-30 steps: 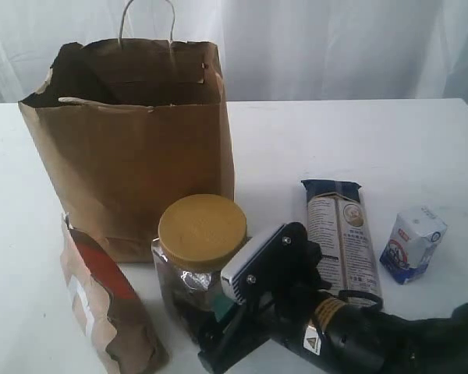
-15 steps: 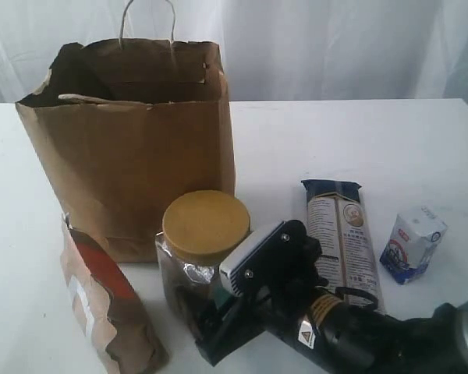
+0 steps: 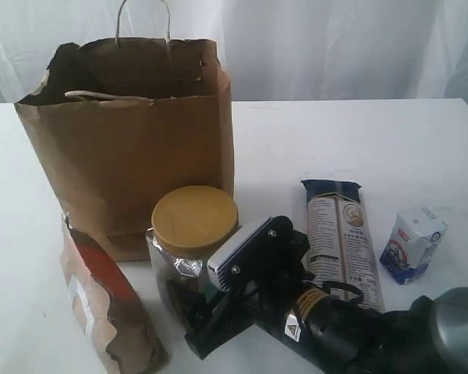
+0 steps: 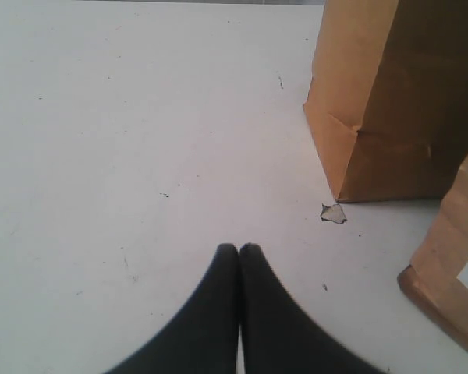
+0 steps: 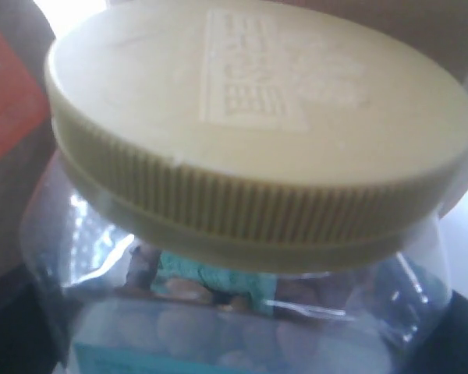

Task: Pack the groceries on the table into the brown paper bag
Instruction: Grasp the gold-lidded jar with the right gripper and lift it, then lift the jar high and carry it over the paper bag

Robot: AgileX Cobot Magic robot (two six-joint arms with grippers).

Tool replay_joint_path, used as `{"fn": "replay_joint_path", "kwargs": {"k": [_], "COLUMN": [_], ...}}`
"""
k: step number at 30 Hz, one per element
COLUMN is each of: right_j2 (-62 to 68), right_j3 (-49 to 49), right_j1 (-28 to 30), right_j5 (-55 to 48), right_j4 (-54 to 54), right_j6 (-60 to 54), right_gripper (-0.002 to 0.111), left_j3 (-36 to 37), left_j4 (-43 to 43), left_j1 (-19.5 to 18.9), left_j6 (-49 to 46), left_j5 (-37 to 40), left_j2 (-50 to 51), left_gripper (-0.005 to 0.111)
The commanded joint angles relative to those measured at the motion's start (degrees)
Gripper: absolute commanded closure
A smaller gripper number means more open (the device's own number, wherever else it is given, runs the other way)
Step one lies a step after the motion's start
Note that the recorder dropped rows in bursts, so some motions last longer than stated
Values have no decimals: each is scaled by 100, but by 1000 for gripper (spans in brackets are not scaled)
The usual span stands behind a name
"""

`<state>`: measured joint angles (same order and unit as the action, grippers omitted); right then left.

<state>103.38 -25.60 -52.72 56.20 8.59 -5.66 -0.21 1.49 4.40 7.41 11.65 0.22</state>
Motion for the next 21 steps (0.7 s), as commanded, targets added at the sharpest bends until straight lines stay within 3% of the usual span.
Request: {"fn": "replay_joint_path", "kwargs": {"k": [1, 4, 7, 21], "right_j2": [10, -9, -223, -1843], "right_j3": [-20, 4, 103, 802], "right_j1": [-18, -18, -18, -18], "right_j5": [71, 71, 71, -282], "right_j4": [-33, -54, -67, 195], "right_j6": [-10, -10, -10, -96], "right_gripper": [74, 95, 107, 108], "left_j3": [21, 21, 21, 21], "left_j4": [38, 38, 38, 38], "left_j1": [34, 34, 34, 34], "left_j6": [2, 2, 2, 2], "left_j5": [-12, -12, -12, -12], "left_j2": [-22, -22, -22, -22], "left_gripper": [107, 107, 107, 107]}}
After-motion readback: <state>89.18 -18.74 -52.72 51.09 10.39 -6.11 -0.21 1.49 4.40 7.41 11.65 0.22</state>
